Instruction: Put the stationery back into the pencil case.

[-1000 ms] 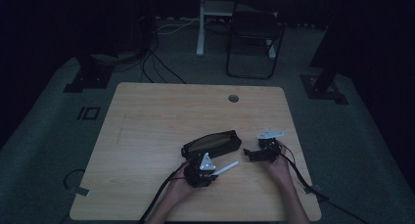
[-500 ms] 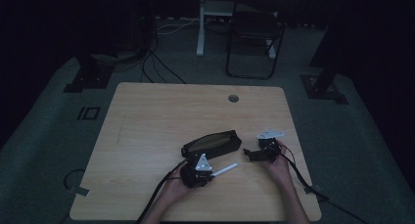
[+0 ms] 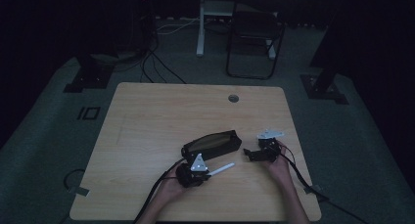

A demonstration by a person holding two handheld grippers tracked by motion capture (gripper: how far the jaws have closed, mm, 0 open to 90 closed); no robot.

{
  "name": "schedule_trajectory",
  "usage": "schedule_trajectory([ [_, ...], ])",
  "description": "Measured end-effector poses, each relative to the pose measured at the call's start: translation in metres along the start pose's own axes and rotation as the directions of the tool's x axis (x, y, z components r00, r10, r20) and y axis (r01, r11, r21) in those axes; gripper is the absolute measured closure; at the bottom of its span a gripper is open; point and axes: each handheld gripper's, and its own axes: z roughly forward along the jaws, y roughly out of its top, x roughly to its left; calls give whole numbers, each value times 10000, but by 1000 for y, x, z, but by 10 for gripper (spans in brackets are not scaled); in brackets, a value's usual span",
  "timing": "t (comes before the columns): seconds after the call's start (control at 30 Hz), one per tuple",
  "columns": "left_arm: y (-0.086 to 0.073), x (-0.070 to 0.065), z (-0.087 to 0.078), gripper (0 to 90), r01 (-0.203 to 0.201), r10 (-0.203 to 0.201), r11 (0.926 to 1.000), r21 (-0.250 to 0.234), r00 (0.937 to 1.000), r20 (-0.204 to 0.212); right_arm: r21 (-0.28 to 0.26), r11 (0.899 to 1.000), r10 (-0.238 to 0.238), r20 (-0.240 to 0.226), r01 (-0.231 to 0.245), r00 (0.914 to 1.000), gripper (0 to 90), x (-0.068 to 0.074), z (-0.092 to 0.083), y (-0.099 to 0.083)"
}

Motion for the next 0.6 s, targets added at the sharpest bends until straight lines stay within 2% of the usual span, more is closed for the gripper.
schedule_trajectory([
  [0.37,2,3,-7,788,-52,52,9997,-222,10000,16,-1,10000,0,0,0,10000,133,0,0,0],
  [0.6,7,6,-18,789,33,-23,9984,-567,9998,173,1,10000,1,0,-1,10000,133,0,0,0],
])
